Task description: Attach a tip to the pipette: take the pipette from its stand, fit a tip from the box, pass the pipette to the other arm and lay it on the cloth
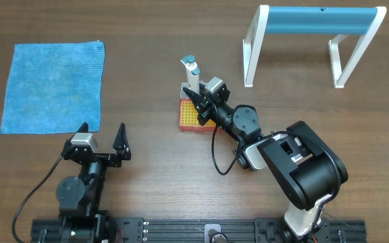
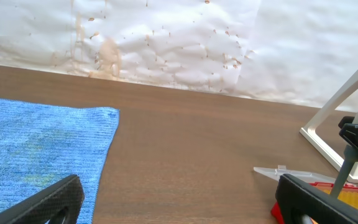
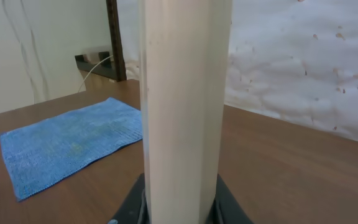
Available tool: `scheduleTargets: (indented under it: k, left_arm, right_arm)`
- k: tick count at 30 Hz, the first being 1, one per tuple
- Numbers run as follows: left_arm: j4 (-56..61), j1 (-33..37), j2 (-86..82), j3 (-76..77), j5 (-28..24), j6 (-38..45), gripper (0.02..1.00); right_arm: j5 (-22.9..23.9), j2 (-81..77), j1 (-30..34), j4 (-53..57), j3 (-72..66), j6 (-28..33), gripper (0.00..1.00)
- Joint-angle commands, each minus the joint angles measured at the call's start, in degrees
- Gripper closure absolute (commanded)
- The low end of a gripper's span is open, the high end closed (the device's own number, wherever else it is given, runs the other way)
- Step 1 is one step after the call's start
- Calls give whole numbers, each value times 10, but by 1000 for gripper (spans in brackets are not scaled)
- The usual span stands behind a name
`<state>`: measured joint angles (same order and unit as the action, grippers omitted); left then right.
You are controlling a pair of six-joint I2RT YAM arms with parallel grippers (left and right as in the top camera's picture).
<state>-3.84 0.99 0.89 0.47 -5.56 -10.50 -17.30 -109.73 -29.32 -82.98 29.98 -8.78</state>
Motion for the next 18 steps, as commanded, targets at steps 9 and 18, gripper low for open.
scheduleTargets:
  k: [9, 18]
  left_arm:
    - [-3, 2, -2, -2, 2, 5, 20]
    - [-3, 2, -2, -2, 2, 5, 23]
  right_arm:
    - [1, -60, 2, -8, -29, -2, 921]
    - [1, 17, 5, -7, -14, -2, 919]
